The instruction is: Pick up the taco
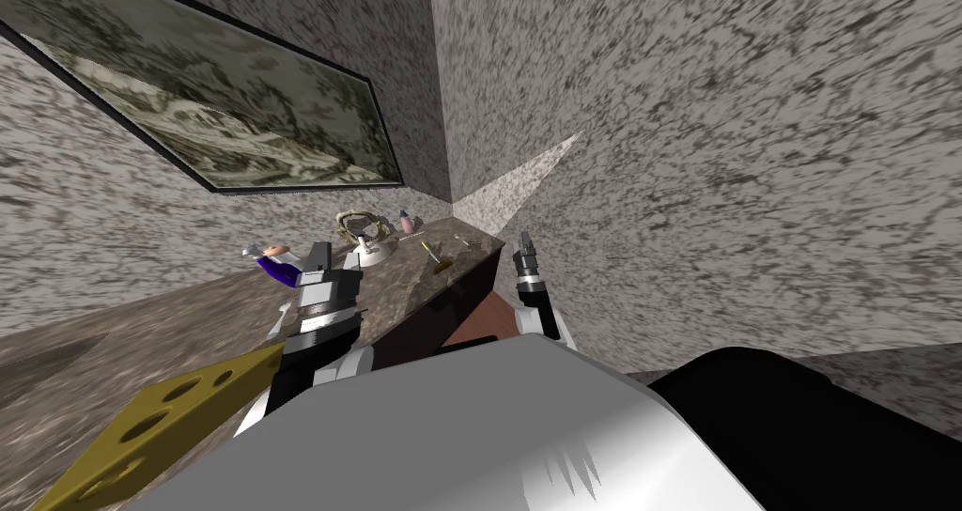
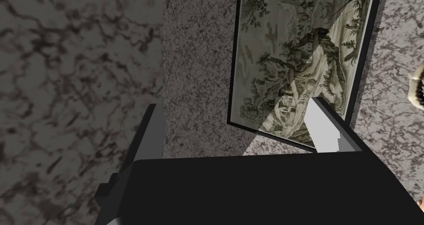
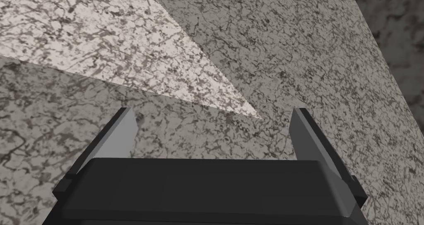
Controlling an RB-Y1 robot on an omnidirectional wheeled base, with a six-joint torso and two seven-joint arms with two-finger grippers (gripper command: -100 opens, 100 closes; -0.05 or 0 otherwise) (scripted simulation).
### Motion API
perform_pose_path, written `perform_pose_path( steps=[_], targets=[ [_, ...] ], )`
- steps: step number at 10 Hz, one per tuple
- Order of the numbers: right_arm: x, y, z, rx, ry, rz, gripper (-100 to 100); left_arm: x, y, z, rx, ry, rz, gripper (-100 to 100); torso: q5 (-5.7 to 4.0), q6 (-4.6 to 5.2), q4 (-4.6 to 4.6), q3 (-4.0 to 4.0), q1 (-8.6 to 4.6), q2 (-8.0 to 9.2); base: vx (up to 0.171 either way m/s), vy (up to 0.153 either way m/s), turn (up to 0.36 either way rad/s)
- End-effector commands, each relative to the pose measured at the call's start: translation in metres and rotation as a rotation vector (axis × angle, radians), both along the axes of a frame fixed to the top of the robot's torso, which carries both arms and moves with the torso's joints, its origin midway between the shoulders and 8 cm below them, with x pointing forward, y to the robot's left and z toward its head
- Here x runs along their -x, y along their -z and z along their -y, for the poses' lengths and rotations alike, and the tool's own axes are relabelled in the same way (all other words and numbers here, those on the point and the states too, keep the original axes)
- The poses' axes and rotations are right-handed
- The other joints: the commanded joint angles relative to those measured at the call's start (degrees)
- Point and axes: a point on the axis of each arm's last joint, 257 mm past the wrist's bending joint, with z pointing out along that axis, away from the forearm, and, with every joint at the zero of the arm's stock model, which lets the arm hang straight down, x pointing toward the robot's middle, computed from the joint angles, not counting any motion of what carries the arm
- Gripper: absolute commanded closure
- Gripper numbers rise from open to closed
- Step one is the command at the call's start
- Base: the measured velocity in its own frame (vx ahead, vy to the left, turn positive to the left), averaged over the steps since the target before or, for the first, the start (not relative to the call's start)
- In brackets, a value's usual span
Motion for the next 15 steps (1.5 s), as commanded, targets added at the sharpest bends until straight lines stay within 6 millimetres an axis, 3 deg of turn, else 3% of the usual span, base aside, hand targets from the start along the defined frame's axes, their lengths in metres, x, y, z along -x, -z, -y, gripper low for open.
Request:
perform_pose_path(
  steps=[1,15],
  targets=[
    [0.0,0.0,0.0,0.0,0.0,0.0,0,-0.003,0.002,0.002,-0.019,0.019,-0.018,-100,0.0,0.0,0.0,0.0,0.0,0.0,-0.003,-0.016,0.003],
    [0.0,0.0,0.0,0.0,0.0,0.0,0,-0.045,0.037,-0.017,0.041,0.115,-0.287,-100,-0.04,0.0,-0.02,-0.04,-0.16,-0.07,0.01,-0.045,0.009]
  ],
)
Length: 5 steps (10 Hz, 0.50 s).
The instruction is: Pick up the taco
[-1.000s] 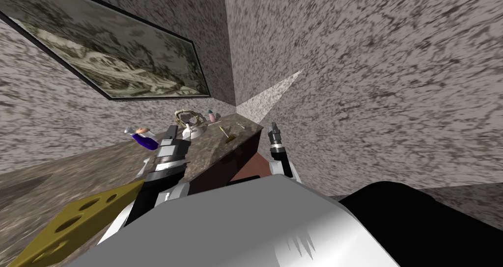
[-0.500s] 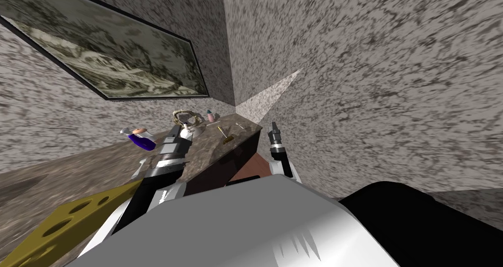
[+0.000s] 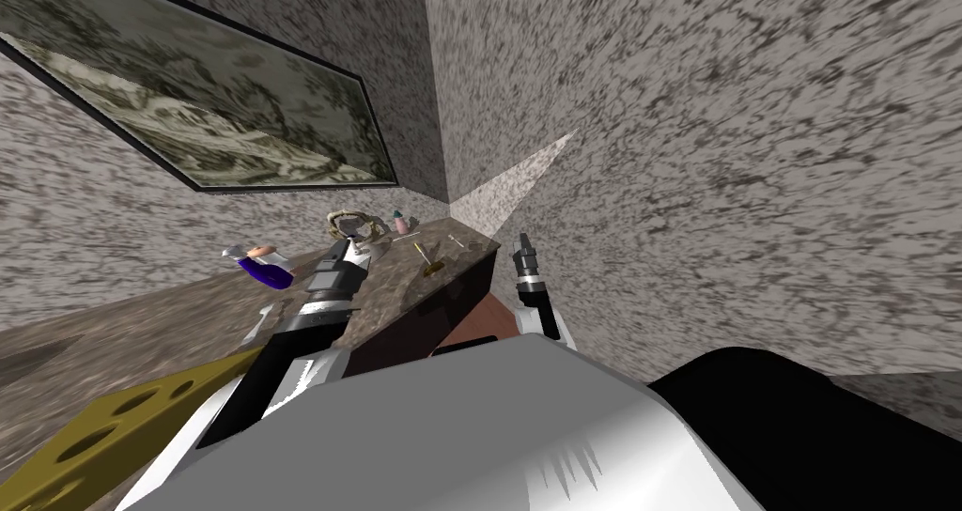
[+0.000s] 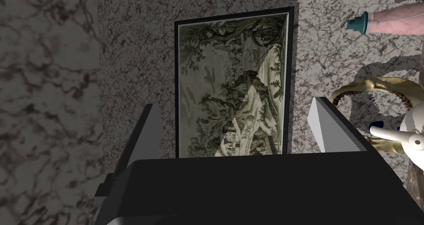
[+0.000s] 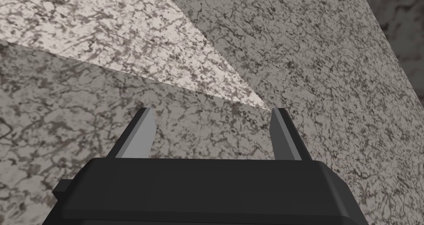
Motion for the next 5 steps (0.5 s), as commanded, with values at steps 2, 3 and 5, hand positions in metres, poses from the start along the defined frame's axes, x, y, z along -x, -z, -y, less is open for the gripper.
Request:
perform_pose_path(
  steps=[2,3,5],
  targets=[
    [0.0,0.0,0.0,0.0,0.0,0.0,0,-0.006,0.009,-0.005,0.026,0.001,-0.056,-100,-0.01,0.0,0.0,-0.01,-0.05,-0.02,0.016,-0.05,0.008],
    [0.0,0.0,0.0,0.0,0.0,0.0,0,-0.009,0.008,-0.007,0.045,0.012,-0.07,-100,-0.01,0.0,0.0,-0.01,-0.02,-0.01,0.017,-0.053,0.007],
    [0.0,0.0,0.0,0.0,0.0,0.0,0,-0.011,0.016,-0.01,0.05,0.002,-0.1,-100,0.0,0.0,0.0,-0.01,-0.01,-0.01,0.01,-0.03,0.004]
  ],
)
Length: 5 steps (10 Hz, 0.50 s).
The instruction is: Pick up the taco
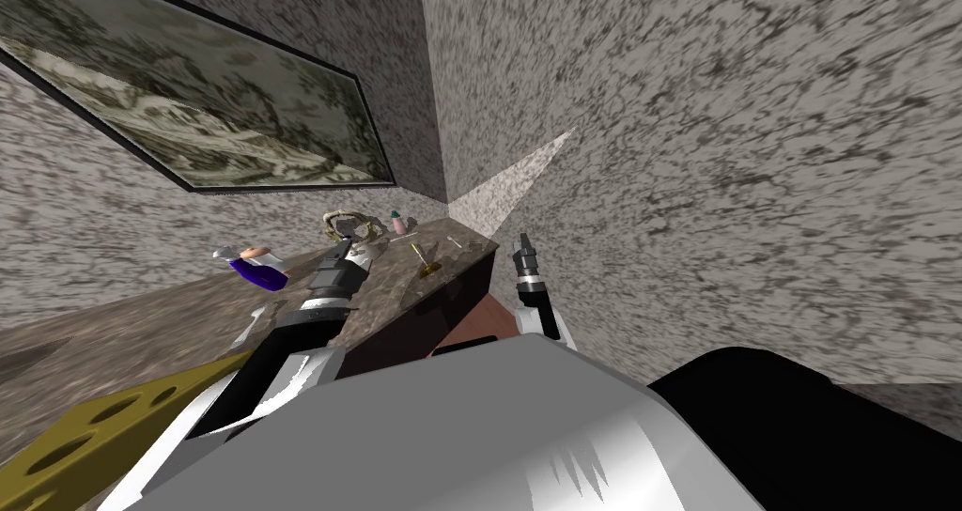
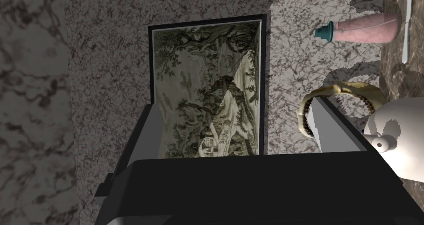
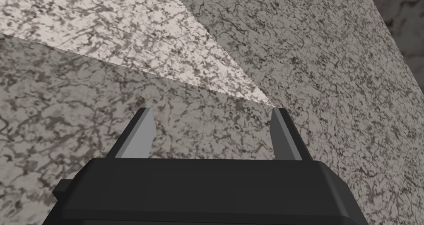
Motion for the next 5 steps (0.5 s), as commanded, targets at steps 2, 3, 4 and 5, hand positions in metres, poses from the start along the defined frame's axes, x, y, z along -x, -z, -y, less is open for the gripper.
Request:
perform_pose_path(
  steps=[2,3,4,5],
  targets=[
    [0.0,0.0,0.0,0.0,0.0,0.0,0,-0.005,0.008,-0.005,0.027,-0.003,-0.054,-100,-0.01,0.0,0.0,0.0,-0.04,0.0,0.01,-0.036,0.005],
    [0.0,0.0,0.0,0.0,0.0,0.0,0,-0.008,0.008,-0.007,0.05,0.006,-0.069,-100,-0.01,0.0,0.0,0.0,-0.05,-0.01,0.021,-0.053,0.004],
    [0.0,0.0,0.0,0.0,0.0,0.0,0,-0.009,0.015,-0.01,0.054,-0.003,-0.094,-100,-0.02,0.0,-0.01,-0.02,-0.11,-0.04,0.019,-0.047,0.005],
    [0.0,0.0,0.0,0.0,0.0,0.0,0,-0.01,0.016,-0.01,0.055,-0.005,-0.102,-100,-0.02,0.0,-0.01,-0.03,-0.09,-0.05,0.007,-0.024,-0.001]
  ],
)
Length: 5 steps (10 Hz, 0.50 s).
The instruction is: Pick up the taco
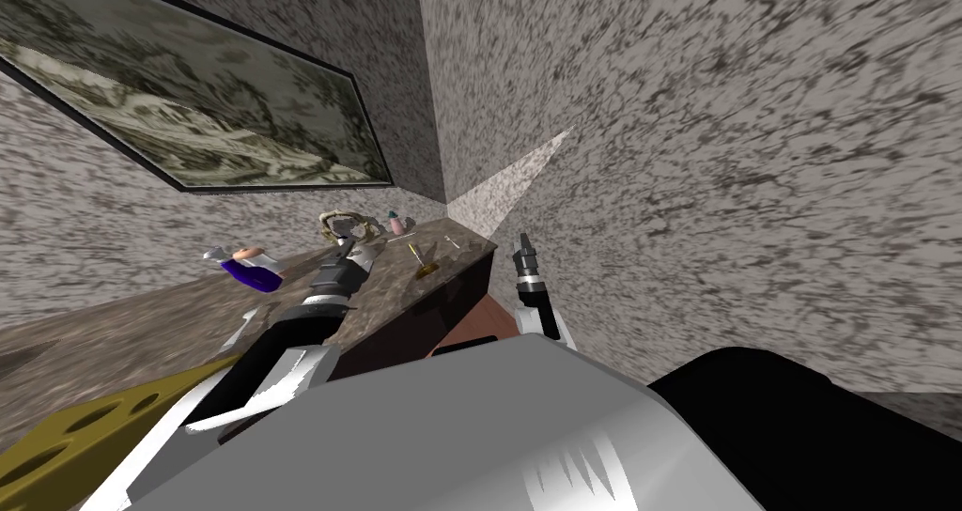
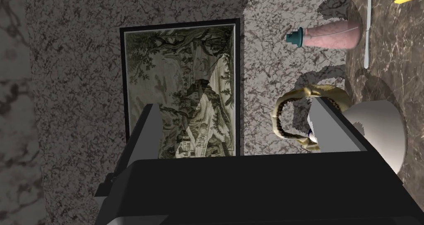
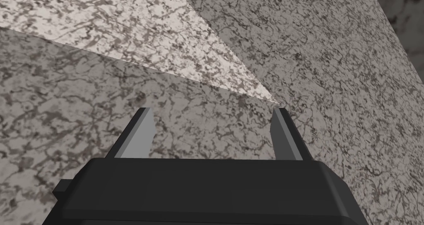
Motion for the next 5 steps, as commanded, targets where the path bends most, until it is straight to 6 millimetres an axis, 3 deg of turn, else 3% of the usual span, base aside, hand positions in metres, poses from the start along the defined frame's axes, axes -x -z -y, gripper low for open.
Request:
perform_pose_path(
  steps=[1,5],
  targets=[
    [0.0,0.0,0.0,0.0,0.0,0.0,0,-0.003,0.003,-0.003,0.027,0.002,-0.03,-100,0.0,0.0,0.0,0.0,0.0,0.0,0.009,-0.048,-0.002],
    [0.0,0.0,0.0,0.0,0.0,0.0,0,-0.008,0.019,-0.011,0.062,-0.014,-0.109,-100,-0.01,0.0,-0.01,-0.02,-0.06,-0.04,0.017,-0.04,0.001]
  ],
)
